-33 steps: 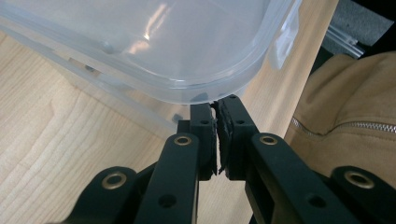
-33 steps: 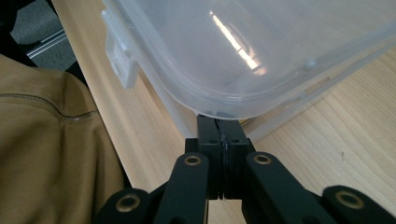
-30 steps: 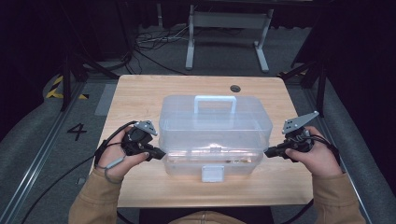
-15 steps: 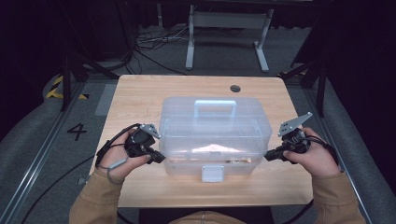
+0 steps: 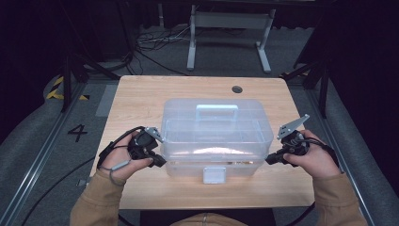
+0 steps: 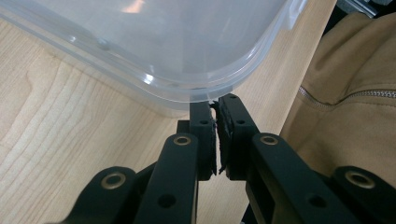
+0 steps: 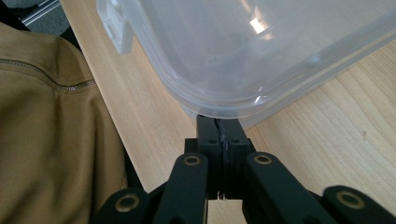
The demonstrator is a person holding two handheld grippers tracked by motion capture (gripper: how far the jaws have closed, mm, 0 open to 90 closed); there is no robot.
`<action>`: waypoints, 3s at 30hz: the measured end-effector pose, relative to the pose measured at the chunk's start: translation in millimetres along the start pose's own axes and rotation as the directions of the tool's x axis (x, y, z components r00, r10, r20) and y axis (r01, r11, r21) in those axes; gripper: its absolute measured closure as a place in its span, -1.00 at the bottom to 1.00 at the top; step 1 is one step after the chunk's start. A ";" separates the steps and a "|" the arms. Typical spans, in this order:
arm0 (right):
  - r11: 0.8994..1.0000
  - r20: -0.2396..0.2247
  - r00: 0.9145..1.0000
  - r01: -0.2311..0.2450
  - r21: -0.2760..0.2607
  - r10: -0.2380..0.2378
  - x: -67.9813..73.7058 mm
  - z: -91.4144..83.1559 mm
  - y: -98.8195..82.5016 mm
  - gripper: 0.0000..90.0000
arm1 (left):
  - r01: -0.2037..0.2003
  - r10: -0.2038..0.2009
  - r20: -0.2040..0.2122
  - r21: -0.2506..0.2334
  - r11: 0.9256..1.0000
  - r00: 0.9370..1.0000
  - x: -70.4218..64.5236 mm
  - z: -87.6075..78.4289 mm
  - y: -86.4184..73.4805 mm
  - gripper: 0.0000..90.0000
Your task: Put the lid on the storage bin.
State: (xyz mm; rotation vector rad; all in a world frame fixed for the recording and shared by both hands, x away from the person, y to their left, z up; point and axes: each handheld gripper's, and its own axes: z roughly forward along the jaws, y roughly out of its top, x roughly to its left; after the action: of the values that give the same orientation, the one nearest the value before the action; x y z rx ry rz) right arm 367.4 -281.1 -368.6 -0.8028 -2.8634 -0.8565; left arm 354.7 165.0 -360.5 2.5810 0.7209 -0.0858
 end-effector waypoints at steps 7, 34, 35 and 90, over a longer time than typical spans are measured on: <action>0.999 0.015 1.000 -0.005 0.047 0.005 -2.2 4.4 -1.4 0.95 | -0.019 0.018 0.023 0.060 0.998 1.000 1.0 5.4 -1.6 0.88; 0.999 0.047 0.998 -0.037 -0.023 0.038 -10.1 -10.3 -7.8 0.61 | 0.038 -0.037 0.025 -0.039 0.999 0.999 7.3 -8.8 -13.4 0.71; 0.999 0.050 0.998 -0.041 -0.030 0.043 -10.4 -11.4 -7.9 0.59 | 0.042 -0.041 0.023 -0.045 0.998 0.999 7.4 -10.0 -14.2 0.71; 0.898 0.262 0.915 -0.189 -0.397 0.308 -93.9 4.8 -62.4 0.21 | 0.239 -0.337 -0.187 -0.407 0.881 0.923 86.7 22.2 -59.4 0.41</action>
State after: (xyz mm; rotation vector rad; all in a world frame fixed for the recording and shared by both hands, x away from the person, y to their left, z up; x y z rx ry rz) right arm 418.3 -366.8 -421.3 -1.4426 -2.7897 -1.3531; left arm 400.7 241.6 -420.2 2.1180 1.1003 0.2709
